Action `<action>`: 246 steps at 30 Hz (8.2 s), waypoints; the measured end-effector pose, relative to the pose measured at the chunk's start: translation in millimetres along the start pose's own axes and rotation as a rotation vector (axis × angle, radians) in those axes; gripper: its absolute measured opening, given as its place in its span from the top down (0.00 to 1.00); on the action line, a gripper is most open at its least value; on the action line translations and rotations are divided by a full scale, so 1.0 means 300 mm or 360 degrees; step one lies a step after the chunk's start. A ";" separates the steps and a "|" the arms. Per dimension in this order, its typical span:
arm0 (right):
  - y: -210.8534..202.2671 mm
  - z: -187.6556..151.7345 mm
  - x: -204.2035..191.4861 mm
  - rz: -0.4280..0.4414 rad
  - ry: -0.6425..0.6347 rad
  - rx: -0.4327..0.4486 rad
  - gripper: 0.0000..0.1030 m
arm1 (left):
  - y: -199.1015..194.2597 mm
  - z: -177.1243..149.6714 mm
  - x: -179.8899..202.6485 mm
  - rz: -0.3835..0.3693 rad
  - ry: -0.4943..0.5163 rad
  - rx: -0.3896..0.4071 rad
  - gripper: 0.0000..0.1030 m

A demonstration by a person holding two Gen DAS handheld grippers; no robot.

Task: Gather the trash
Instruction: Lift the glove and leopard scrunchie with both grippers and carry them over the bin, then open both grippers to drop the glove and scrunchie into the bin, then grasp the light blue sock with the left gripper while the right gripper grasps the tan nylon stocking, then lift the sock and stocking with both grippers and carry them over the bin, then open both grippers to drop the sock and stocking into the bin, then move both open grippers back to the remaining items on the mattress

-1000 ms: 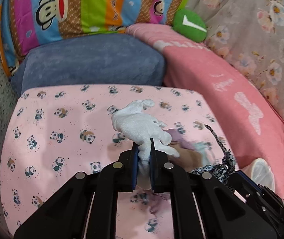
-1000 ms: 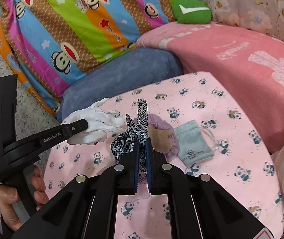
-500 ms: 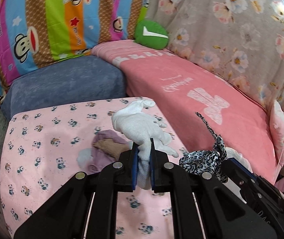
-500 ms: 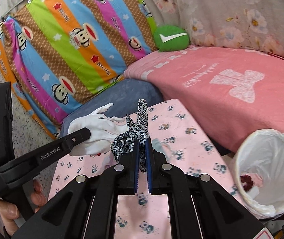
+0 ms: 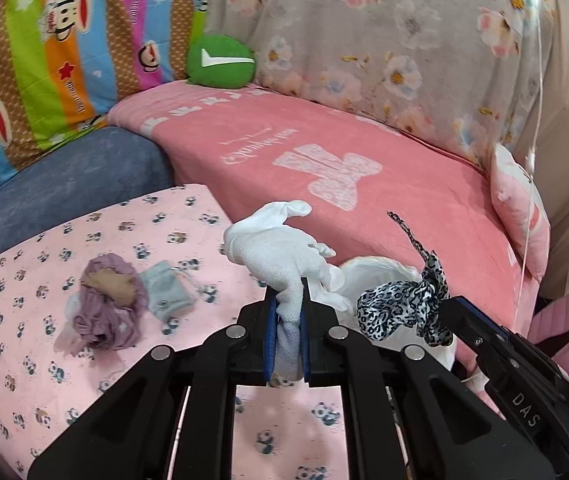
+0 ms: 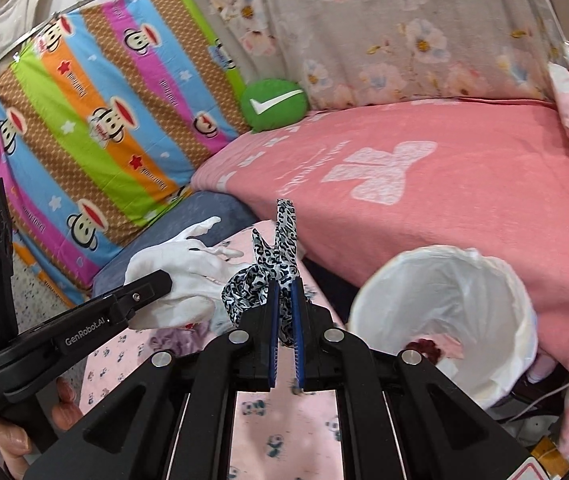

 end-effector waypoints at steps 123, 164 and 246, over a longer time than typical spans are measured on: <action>0.822 -0.595 -0.695 0.0270 -0.0385 -0.0613 0.89 | 0.253 -0.315 -0.973 0.0294 -0.0709 -0.0311 0.72; 0.122 -0.020 -0.310 0.0189 -0.0189 0.0011 0.90 | -0.057 0.048 -0.243 0.0106 -0.0219 0.0094 0.77; 0.058 -0.152 0.025 -0.0016 -0.0152 -0.0102 0.65 | 0.030 -0.155 -0.150 0.0141 -0.0286 -0.0032 0.29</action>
Point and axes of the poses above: each gripper's, at about its wrist camera, not at the fingertips, and y roughly the way its jaws point, x to its right, z to its top, the point moved 7 cm from there along y, roughly the way its jaws point, and after that the axes turned 13 degrees about x, right-handed, at the moved point
